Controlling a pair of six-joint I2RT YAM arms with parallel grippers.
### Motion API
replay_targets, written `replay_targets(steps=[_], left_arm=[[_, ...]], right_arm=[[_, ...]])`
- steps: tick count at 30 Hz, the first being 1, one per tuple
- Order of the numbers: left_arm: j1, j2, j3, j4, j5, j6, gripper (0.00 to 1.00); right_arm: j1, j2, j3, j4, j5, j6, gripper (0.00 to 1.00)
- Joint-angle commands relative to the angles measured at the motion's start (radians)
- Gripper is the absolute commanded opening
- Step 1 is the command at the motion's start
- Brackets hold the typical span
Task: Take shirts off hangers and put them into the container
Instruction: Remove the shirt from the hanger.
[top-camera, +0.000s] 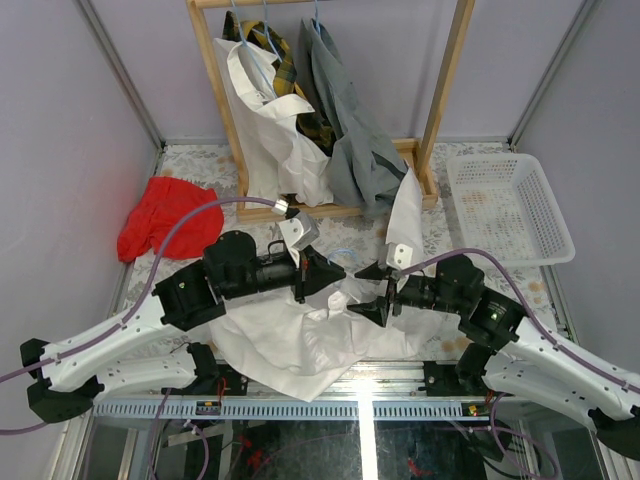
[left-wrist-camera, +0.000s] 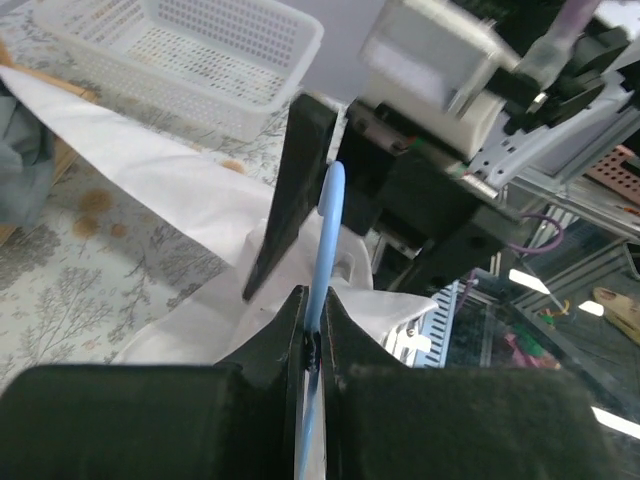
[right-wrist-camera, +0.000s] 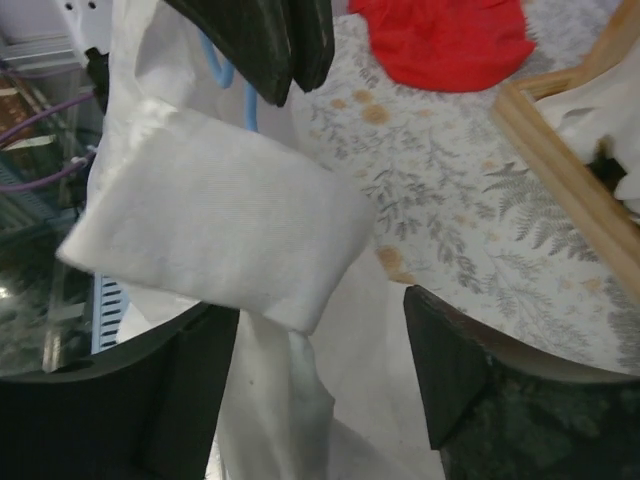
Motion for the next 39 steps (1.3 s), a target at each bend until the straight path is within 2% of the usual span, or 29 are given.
replay_targets(steps=[1,2,5,9,12,13,18,19,21,29,32,39], left_arm=[[-0.002,-0.026,0.020,-0.032,-0.098,0.071,0.01],[-0.003,-0.025,0.031,-0.057,-0.124,0.085,0.01],[-0.003,-0.022,0.061,-0.108,-0.155,0.121,0.01],[-0.003,-0.020,0.086,-0.119,-0.135,0.136,0.00],[-0.003,-0.013,0.098,-0.127,-0.118,0.136,0.01],[-0.003,-0.011,0.102,-0.133,-0.112,0.137,0.01],[-0.003,-0.023,0.110,-0.160,-0.167,0.134,0.00],[-0.003,-0.027,0.109,-0.170,-0.193,0.136,0.00],[-0.003,-0.037,0.108,-0.198,-0.246,0.142,0.01],[-0.003,-0.052,0.119,-0.297,-0.481,0.158,0.01],[-0.003,-0.055,0.121,-0.313,-0.566,0.155,0.00],[-0.003,-0.026,0.129,-0.363,-0.755,0.103,0.00]], right_arm=[[0.000,-0.052,0.041,0.032,0.136,0.067,0.80],[0.000,-0.057,0.049,0.023,0.132,0.070,0.83],[0.001,-0.055,0.075,-0.015,0.084,0.073,0.83],[0.001,0.000,0.122,-0.055,0.027,0.076,0.80],[0.000,0.042,0.119,-0.001,0.029,0.102,0.75],[0.001,0.054,0.112,0.024,0.022,0.103,0.70],[0.000,0.069,0.103,0.050,0.045,0.058,0.19],[0.000,0.056,0.096,0.049,0.066,0.055,0.15],[0.000,0.016,0.072,0.056,0.097,0.051,0.02],[0.000,-0.131,-0.017,0.056,0.253,0.067,0.00],[0.000,-0.150,-0.019,0.021,0.313,0.074,0.03],[0.001,-0.208,-0.054,0.052,0.370,0.097,0.00]])
